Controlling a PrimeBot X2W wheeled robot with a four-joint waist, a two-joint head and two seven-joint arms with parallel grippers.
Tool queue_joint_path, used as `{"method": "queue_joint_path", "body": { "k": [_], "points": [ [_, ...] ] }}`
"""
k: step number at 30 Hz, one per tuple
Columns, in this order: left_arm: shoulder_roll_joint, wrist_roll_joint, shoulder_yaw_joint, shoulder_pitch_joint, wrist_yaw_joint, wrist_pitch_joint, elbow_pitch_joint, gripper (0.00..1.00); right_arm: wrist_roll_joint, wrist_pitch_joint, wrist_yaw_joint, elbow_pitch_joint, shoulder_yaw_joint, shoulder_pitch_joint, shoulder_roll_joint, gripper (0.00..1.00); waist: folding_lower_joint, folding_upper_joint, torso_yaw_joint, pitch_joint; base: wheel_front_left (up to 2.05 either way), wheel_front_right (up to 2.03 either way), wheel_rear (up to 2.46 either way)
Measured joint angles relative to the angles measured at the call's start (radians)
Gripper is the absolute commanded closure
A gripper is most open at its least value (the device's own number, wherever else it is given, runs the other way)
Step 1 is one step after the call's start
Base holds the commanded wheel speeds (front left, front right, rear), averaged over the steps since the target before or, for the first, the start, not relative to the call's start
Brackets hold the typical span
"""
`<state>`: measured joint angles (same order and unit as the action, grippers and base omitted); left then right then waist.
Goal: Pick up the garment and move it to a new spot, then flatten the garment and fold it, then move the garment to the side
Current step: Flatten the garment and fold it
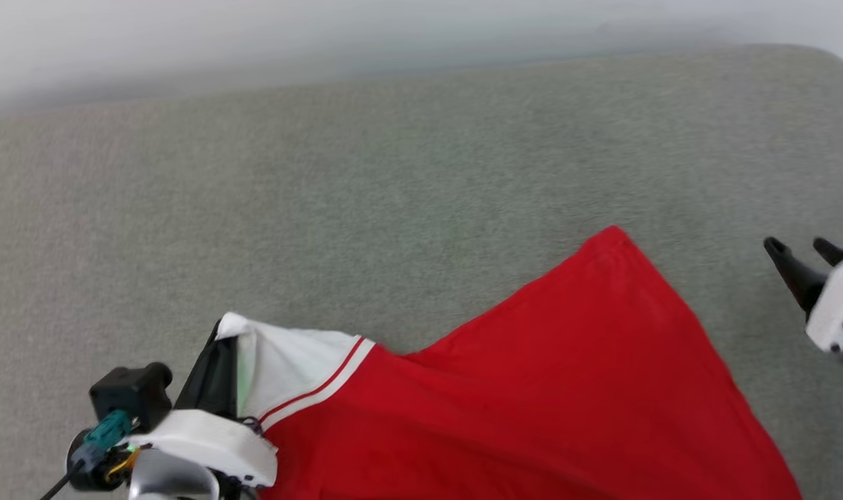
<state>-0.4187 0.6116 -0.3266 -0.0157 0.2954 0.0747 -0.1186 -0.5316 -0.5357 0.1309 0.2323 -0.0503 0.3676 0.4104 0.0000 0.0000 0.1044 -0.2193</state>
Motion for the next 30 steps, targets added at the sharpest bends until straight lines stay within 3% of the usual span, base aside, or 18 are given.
{"method": "queue_joint_path", "body": {
  "k": [8,18,19,21,30],
  "points": [
    [0.04,-0.009,-0.033,-0.084,-0.029,0.019,0.038,1.0,0.013,-0.388,0.0,0.106,0.088,0.208,-0.03,0.0,0.0,0.0,-0.082,-0.085,0.0,0.0,0.0],
    [0.072,-0.009,-0.055,-0.143,-0.055,0.052,0.089,1.0,0.05,-0.536,0.0,0.205,0.133,0.313,-0.073,0.01,0.0,0.0,-0.146,-0.176,0.0,0.0,0.0],
    [0.073,-0.009,-0.055,-0.144,-0.057,0.053,0.093,1.0,0.053,-0.548,0.0,0.209,0.134,0.317,-0.074,0.55,0.0001,0.0,-0.15,-0.18,0.0,0.0,0.0],
    [0.072,-0.009,-0.054,-0.145,-0.058,0.058,0.1,1.0,0.058,-0.563,0.0,0.212,0.136,0.324,-0.075,1.0,0.0,0.0,-0.151,-0.184,0.0,0.0,0.0],
    [0.055,-0.003,-0.047,-0.139,-0.057,0.06,0.112,1.0,0.026,-0.547,0.0,0.212,0.202,0.326,-0.079,1.0,0.0001,0.0,-0.126,-0.154,0.0,0.0,0.0]
  ]
}}
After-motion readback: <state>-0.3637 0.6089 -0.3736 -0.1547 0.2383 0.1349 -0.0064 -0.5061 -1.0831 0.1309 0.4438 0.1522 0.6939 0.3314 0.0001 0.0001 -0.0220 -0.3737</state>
